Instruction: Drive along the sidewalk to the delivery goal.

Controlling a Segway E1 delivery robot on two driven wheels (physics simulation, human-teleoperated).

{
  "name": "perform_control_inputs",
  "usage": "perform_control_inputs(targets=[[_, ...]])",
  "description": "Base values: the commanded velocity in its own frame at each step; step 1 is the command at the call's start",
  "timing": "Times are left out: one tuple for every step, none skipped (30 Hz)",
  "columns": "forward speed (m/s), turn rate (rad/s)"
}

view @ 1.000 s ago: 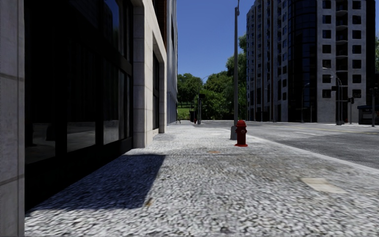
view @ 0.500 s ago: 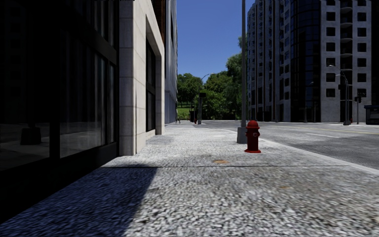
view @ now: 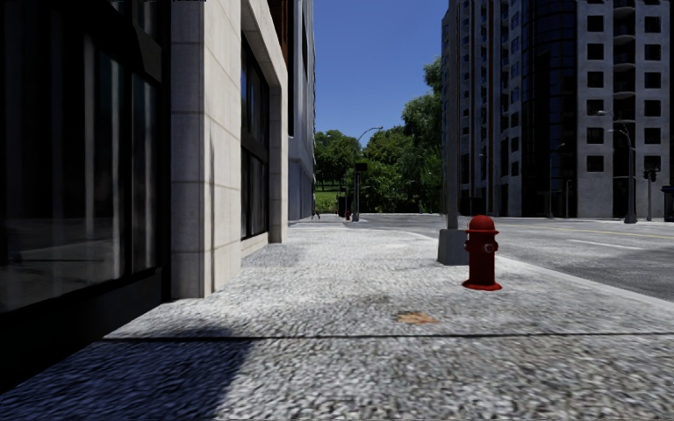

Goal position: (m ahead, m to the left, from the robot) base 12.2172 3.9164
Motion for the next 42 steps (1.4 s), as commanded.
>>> perform_control_inputs(targets=[[2.00, 0.00], [2.00, 0.00], [2.00, 0.00], [2.00, 0.00], [2.00, 0.00], [2.00, 0.00], [2.00, 0.00], [2.00, 0.00], [2.00, 0.00], [2.00, 0.00], [2.00, 0.00], [2.00, 0.00], [2.00, 0.00], [2.00, 0.00], [2.00, 0.00], [2.00, 0.00], [2.00, 0.00], [2.00, 0.00], [2.00, 0.00], [2.00, 0.00], [2.00, 0.00], [2.00, 0.00], [2.00, 0.00], [2.00, 0.00], [2.00, 0.00], [2.00, 0.00], [2.00, 0.00], [2.00, 0.00], [2.00, 0.00], [2.00, 0.00], [2.00, 0.00], [2.00, 0.00], [2.00, 0.00], [2.00, 0.00], [2.00, 0.00], [2.00, 0.00], [2.00, 0.00], [2.00, 0.00], [2.00, 0.00], [2.00, 0.00], [2.00, 0.00], [2.00, 0.00]])
